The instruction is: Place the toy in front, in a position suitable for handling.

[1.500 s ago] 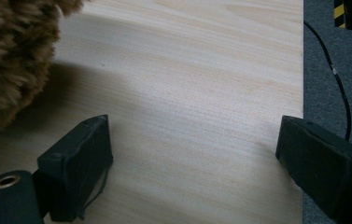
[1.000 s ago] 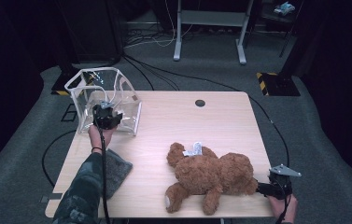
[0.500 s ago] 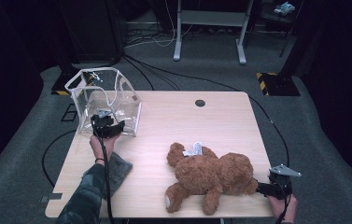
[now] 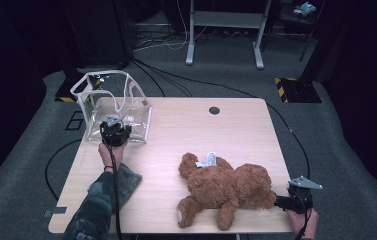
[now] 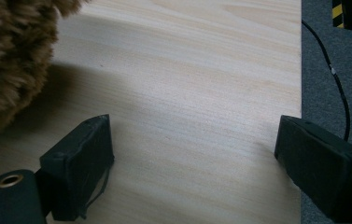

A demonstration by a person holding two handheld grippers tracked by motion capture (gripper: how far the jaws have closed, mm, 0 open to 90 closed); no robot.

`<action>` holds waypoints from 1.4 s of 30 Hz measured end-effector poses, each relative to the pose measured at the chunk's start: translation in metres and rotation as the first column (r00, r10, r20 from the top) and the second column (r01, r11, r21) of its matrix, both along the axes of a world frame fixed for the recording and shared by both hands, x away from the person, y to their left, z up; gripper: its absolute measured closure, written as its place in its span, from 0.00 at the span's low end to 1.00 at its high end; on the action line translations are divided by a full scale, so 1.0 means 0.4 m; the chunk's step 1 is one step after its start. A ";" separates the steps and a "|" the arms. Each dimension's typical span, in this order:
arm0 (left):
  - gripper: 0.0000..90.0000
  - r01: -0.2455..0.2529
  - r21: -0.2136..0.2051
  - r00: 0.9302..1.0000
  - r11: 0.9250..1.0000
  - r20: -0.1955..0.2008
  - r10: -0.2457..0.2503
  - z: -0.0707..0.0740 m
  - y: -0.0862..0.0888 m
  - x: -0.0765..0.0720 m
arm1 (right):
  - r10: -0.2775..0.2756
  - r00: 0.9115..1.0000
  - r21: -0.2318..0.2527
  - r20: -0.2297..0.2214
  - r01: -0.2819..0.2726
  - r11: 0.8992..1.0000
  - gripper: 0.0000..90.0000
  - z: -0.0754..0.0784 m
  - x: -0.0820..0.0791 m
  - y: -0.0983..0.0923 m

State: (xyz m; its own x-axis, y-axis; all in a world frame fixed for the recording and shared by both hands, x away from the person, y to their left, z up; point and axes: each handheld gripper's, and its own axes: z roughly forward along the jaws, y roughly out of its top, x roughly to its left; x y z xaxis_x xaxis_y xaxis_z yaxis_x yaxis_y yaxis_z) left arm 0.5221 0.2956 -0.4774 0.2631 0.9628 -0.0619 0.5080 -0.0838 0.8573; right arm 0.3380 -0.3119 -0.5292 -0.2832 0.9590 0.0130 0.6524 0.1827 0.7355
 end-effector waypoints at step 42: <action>0.26 -0.001 -0.003 0.992 1.000 -0.124 0.001 0.075 0.010 -0.019 | -0.004 1.000 -0.003 0.002 0.004 1.000 0.12 0.000 0.001 -0.001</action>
State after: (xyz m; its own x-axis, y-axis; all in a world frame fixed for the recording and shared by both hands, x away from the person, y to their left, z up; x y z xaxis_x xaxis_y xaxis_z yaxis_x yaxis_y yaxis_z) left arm 0.5143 0.2996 -0.4476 0.2521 0.9629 -0.0967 0.6108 -0.0809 0.7876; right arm 0.3383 -0.3124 -0.5293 -0.2789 0.9603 0.0098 0.6519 0.1818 0.7362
